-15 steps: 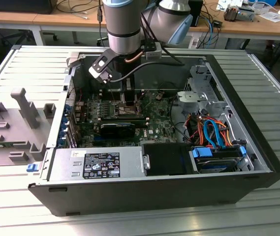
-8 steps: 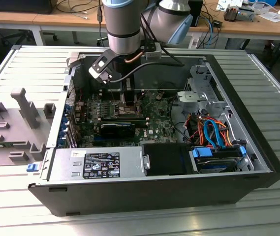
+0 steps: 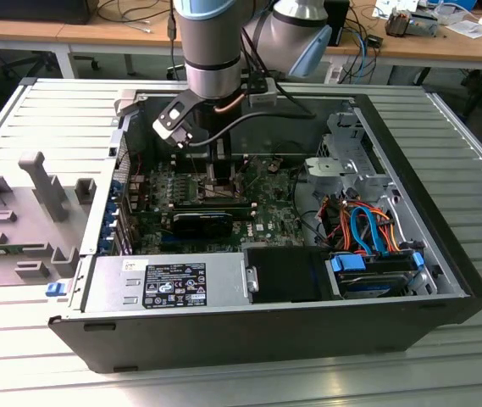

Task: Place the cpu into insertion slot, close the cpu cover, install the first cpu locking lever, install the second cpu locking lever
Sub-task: 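Close the cpu cover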

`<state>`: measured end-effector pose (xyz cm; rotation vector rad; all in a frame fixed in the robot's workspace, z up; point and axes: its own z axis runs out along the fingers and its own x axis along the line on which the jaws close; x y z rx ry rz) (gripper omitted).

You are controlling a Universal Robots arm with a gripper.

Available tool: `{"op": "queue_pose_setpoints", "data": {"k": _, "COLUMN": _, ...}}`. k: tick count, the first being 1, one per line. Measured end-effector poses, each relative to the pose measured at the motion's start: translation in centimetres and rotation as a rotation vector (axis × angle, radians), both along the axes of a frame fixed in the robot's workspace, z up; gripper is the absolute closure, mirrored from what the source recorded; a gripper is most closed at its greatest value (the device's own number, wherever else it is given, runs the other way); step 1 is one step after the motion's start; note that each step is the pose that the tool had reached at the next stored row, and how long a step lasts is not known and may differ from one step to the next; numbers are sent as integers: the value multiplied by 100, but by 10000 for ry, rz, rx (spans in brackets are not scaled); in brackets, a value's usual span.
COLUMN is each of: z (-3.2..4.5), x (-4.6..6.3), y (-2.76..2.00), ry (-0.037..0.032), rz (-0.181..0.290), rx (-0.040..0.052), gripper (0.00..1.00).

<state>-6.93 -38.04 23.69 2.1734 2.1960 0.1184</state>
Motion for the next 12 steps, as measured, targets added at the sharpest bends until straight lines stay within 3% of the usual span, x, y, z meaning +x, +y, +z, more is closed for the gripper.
{"op": "queue_pose_setpoints", "data": {"k": 12, "z": -30, "x": -7, "y": 0, "ry": 0, "rz": 1, "rx": 0, "gripper": 45}}
